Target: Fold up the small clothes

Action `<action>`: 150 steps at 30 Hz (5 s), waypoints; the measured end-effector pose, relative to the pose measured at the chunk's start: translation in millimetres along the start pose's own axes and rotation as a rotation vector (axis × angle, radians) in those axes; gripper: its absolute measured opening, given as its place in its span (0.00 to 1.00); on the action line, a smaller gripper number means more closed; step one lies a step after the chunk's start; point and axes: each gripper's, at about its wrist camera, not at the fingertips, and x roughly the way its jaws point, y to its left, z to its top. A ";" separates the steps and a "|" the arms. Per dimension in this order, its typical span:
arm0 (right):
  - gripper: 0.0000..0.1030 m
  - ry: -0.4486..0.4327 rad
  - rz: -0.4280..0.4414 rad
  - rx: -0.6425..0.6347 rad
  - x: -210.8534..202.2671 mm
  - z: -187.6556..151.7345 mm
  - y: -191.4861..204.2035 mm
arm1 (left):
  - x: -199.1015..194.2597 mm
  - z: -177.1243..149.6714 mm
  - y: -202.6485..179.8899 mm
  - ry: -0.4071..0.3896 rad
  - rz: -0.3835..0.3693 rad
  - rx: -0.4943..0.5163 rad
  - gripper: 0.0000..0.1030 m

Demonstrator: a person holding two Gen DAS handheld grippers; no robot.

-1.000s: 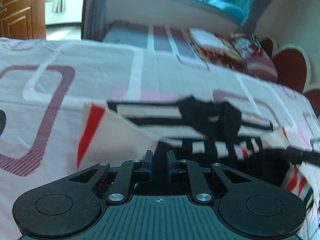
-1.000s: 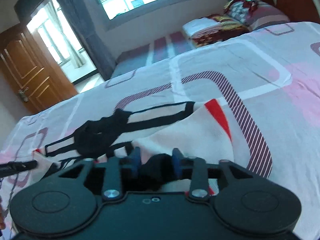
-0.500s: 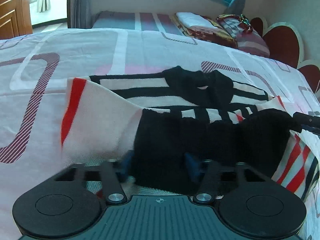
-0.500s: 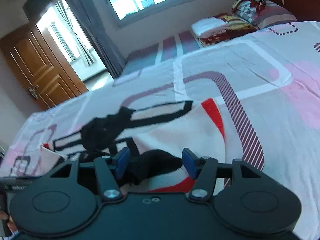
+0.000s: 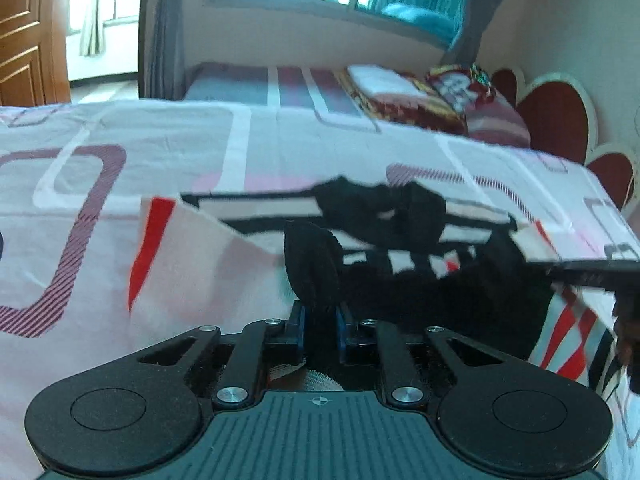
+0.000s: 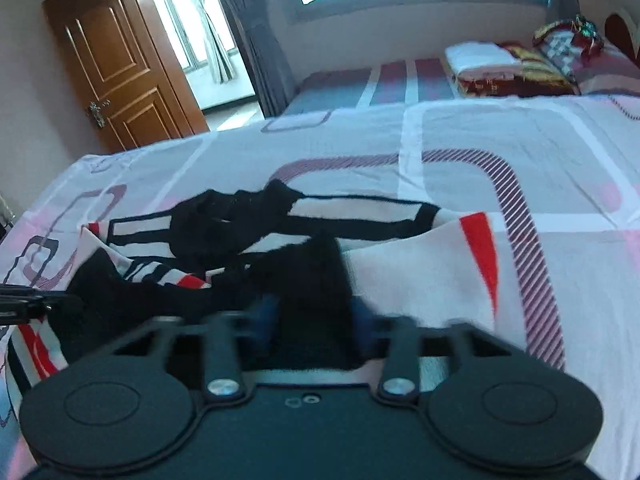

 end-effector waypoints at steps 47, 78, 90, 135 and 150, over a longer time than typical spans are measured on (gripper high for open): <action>0.14 -0.092 -0.104 -0.161 -10.0 -21.0 95.3 | 30.5 -24.6 -33.6 -0.036 0.157 0.079 0.99; 0.17 0.030 -0.361 -0.100 -63.2 -100.8 82.6 | -43.1 -59.7 -16.2 0.021 0.210 0.034 1.00; 0.21 -0.003 -0.269 -0.125 -81.0 -89.4 67.6 | -25.7 -39.9 -13.4 0.057 0.247 -0.031 1.00; 0.33 -0.039 -0.116 -0.122 -2.2 -31.0 118.8 | 34.8 1.7 -8.4 0.106 0.294 -0.083 1.00; 0.37 -0.030 -0.082 -0.124 -20.7 -46.0 134.6 | 0.5 -18.9 -15.0 0.135 0.334 -0.085 1.00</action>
